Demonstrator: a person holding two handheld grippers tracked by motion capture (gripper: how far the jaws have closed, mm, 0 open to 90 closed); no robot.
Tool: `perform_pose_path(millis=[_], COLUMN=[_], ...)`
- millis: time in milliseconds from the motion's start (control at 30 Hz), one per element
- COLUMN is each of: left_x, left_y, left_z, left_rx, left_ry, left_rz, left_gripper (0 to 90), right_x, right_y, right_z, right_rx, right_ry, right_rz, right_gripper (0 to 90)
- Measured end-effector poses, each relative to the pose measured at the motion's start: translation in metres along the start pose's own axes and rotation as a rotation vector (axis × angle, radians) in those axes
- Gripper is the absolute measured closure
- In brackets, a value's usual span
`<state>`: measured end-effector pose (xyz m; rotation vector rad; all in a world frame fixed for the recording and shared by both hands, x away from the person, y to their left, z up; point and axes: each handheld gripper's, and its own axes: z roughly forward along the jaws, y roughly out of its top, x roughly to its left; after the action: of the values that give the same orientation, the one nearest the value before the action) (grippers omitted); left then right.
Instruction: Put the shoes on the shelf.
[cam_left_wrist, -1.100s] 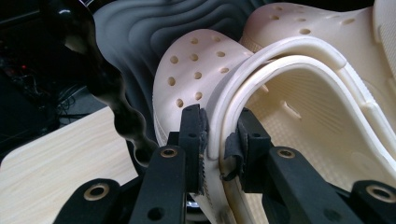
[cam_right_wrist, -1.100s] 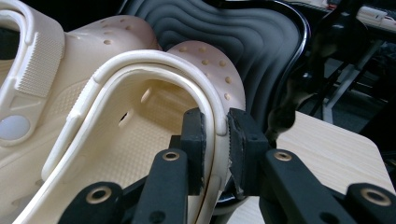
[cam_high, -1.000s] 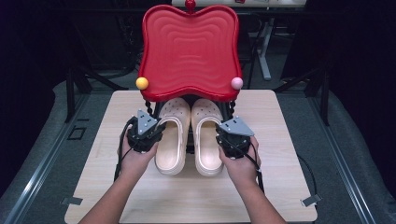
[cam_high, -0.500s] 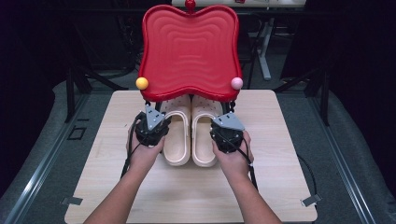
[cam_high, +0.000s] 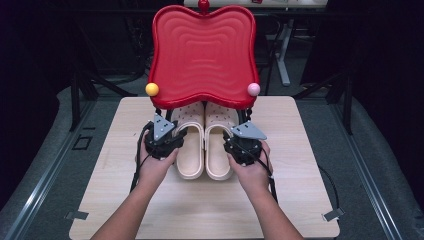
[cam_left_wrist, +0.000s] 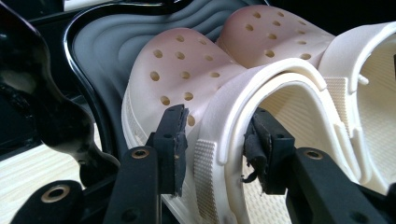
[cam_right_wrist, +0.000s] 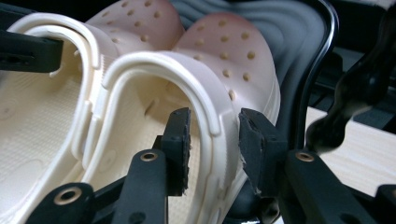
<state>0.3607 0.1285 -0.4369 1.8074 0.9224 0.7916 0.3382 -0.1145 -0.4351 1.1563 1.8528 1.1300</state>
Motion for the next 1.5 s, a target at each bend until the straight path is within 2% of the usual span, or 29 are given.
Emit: perform_pose_path(millis=[33, 100, 233, 667, 933, 1100, 1167, 1300, 1433, 1467, 1500], left_x=[0.0, 0.002, 0.003, 0.001, -0.002, -0.003, -0.004, -0.006, -0.01, -0.011, -0.011], left_y=[0.0, -0.002, -0.003, -0.002, -0.004, -0.012, -0.016, -0.024, -0.035, -0.039, -0.042], left_z=[0.0, 0.001, 0.001, -0.005, -0.019, -0.031, -0.036, -0.044, -0.055, -0.058, -0.06], left_rx=[-0.001, 0.002, 0.006, -0.019, -0.03, -0.03, -0.037, -0.034, -0.04, -0.034, -0.034], left_ry=[-0.001, -0.007, -0.009, -0.019, -0.035, -0.049, -0.055, -0.069, -0.073, -0.079, -0.08], left_rz=[0.004, -0.016, -0.03, -0.039, -0.038, -0.04, -0.048, -0.059, -0.069, -0.077, -0.082], left_gripper=[57.9, 56.0, 55.2, 46.7, 45.9, 46.5, 47.2, 49.9, 54.9, 58.5, 58.5], right_x=[-0.001, -0.002, -0.004, -0.001, -0.005, -0.003, -0.002, -0.002, 0.001, 0.003, 0.003], right_y=[-0.002, -0.004, -0.005, -0.004, -0.004, -0.01, -0.011, -0.017, -0.028, -0.035, -0.035], right_z=[0.0, 0.0, -0.001, -0.012, -0.026, -0.043, -0.044, -0.055, -0.064, -0.067, -0.067], right_rx=[-0.003, 0.0, -0.004, -0.029, -0.05, -0.057, -0.057, -0.053, -0.038, -0.021, -0.021], right_ry=[0.001, -0.005, -0.003, 0.02, 0.023, 0.041, 0.04, 0.068, 0.117, 0.136, 0.136], right_rz=[0.007, 0.006, 0.013, -0.012, -0.021, -0.049, -0.05, -0.053, -0.046, -0.051, -0.051], right_gripper=[62.5, 62.0, 61.5, 56.5, 55.7, 55.3, 55.4, 58.5, 67.1, 72.0, 72.0])
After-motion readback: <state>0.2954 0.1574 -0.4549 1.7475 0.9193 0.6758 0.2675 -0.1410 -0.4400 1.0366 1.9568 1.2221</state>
